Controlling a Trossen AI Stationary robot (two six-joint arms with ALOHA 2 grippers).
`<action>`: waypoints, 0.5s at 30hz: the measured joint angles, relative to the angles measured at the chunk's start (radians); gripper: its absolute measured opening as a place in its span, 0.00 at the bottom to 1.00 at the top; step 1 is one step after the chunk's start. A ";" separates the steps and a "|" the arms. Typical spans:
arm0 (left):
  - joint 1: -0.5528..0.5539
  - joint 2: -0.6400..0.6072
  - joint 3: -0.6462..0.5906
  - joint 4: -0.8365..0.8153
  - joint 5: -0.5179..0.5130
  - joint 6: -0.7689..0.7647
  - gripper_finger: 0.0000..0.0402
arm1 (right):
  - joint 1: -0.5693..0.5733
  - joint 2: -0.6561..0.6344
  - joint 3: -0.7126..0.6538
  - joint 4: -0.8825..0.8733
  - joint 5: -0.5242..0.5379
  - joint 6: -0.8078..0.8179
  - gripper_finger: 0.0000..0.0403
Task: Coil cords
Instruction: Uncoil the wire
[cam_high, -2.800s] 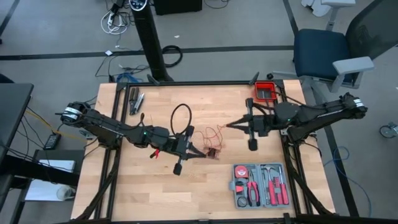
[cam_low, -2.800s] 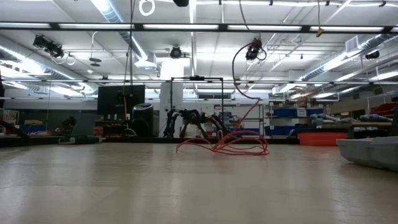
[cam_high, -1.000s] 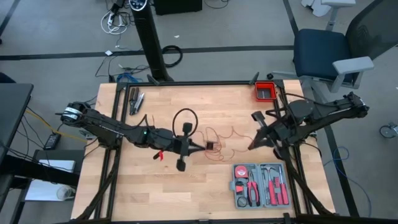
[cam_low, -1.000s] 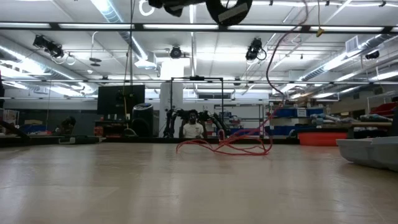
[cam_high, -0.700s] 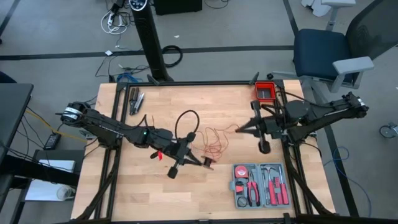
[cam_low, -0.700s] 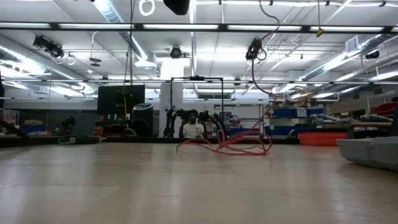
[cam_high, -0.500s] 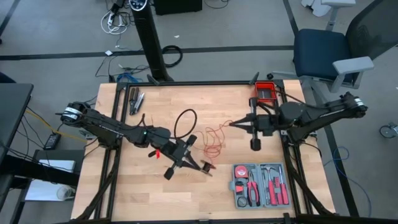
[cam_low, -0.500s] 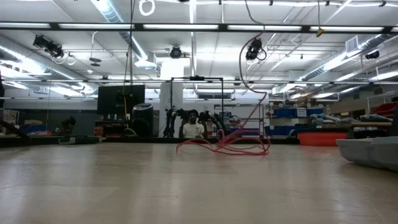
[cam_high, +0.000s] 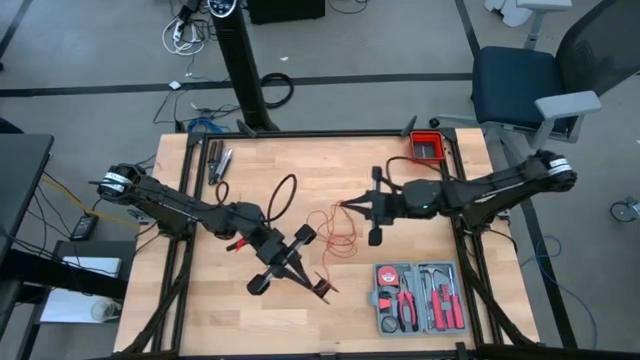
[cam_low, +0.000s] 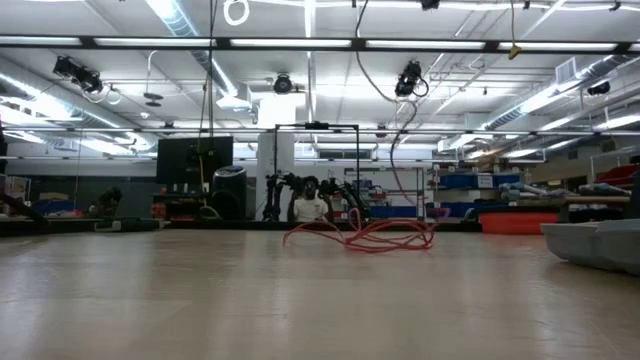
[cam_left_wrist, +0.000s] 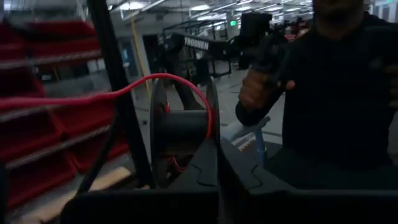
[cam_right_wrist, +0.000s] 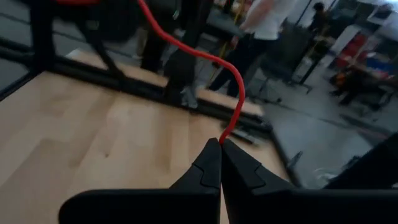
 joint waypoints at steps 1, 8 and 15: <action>0.000 0.000 0.000 0.013 0.001 0.012 0.01 | -0.004 0.012 0.000 -0.007 -0.019 0.010 0.00; 0.002 0.000 0.000 0.087 0.001 0.101 0.01 | -0.044 0.052 0.000 -0.115 -0.128 0.110 0.00; 0.009 0.000 0.000 0.150 0.000 0.109 0.01 | -0.108 0.033 0.000 -0.325 -0.212 0.172 0.00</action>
